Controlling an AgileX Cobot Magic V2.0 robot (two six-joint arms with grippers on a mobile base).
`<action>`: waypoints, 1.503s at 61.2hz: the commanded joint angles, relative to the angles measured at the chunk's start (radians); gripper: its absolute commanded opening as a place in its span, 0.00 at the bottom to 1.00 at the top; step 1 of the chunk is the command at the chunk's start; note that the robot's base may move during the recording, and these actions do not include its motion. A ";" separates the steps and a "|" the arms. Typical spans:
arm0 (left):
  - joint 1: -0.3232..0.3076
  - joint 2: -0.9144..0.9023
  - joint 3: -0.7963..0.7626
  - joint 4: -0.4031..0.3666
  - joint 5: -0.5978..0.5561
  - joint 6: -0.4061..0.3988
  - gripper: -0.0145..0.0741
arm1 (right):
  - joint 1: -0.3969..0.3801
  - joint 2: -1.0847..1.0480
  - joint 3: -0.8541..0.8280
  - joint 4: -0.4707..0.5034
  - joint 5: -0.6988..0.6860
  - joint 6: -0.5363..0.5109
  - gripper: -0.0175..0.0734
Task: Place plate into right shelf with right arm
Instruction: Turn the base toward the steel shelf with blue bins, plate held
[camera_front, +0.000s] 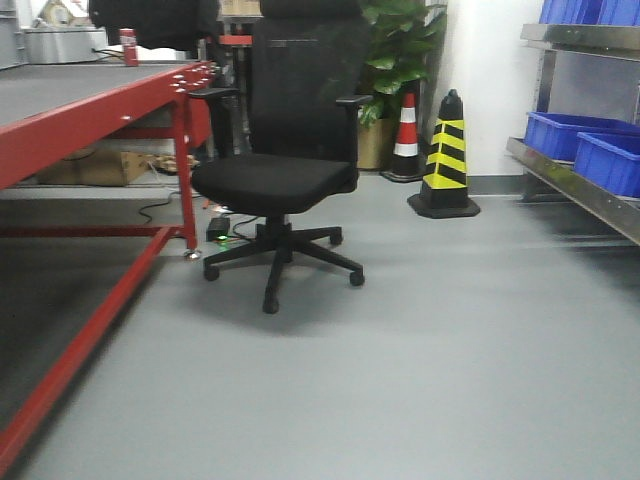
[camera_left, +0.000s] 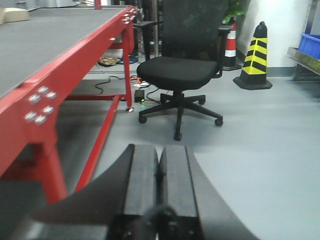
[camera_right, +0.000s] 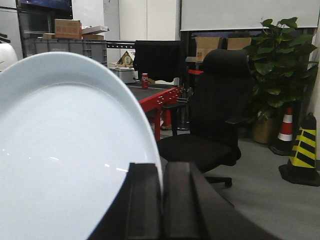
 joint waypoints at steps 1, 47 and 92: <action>-0.005 -0.011 0.008 -0.006 -0.084 -0.003 0.11 | -0.002 0.011 -0.032 -0.009 -0.087 -0.005 0.22; -0.005 -0.011 0.008 -0.006 -0.084 -0.003 0.11 | -0.002 0.011 -0.032 -0.009 -0.087 -0.005 0.22; -0.007 -0.011 0.008 -0.006 -0.084 -0.003 0.11 | -0.002 0.011 -0.032 -0.009 -0.087 -0.005 0.22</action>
